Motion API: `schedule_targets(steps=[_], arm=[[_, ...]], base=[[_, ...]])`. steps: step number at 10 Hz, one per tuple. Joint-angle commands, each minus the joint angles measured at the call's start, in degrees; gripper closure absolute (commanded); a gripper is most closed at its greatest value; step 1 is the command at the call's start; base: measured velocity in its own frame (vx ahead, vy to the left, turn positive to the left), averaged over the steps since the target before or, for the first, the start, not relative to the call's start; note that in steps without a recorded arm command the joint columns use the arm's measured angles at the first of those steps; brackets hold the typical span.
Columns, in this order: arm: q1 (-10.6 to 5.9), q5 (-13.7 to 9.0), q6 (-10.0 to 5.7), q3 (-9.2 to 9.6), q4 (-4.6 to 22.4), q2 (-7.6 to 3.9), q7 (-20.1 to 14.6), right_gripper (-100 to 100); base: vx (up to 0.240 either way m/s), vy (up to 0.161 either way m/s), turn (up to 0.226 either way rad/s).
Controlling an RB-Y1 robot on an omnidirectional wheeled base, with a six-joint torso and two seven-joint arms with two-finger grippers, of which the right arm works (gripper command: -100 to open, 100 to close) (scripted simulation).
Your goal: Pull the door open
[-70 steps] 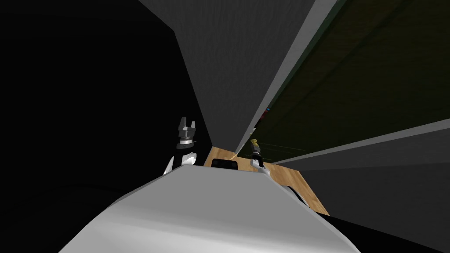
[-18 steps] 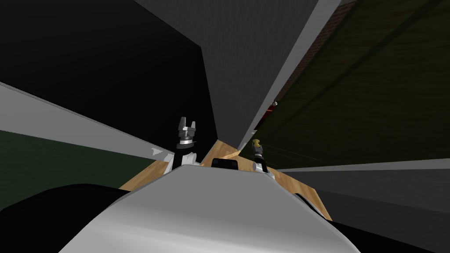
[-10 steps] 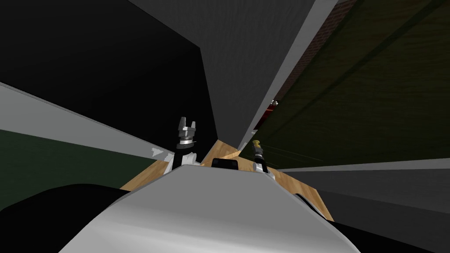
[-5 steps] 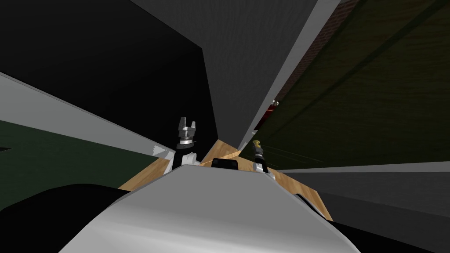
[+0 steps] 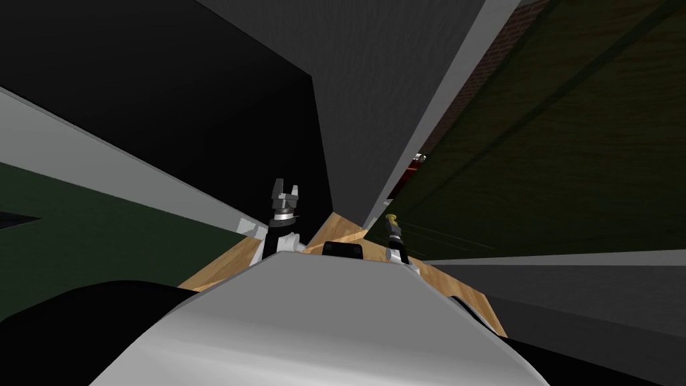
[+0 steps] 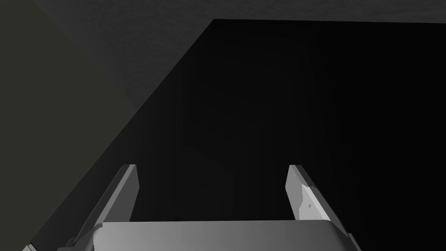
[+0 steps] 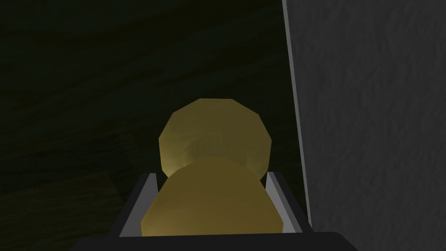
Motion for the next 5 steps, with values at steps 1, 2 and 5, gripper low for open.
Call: schedule_targets(steps=[1, 2, 5], arm=[[0.03, -0.04, -0.03, 0.03, 0.06, 0.16, -1.71, 100], [0.06, -0.12, -0.05, -0.11, 0.07, 0.19, -3.90, 100], [0.13, -0.30, -0.08, -0.38, 0.07, 0.26, -8.09, 100]], base=[[-0.020, -0.009, 0.022], [-0.022, -0.010, 0.038], [-0.026, -0.010, 0.043]])
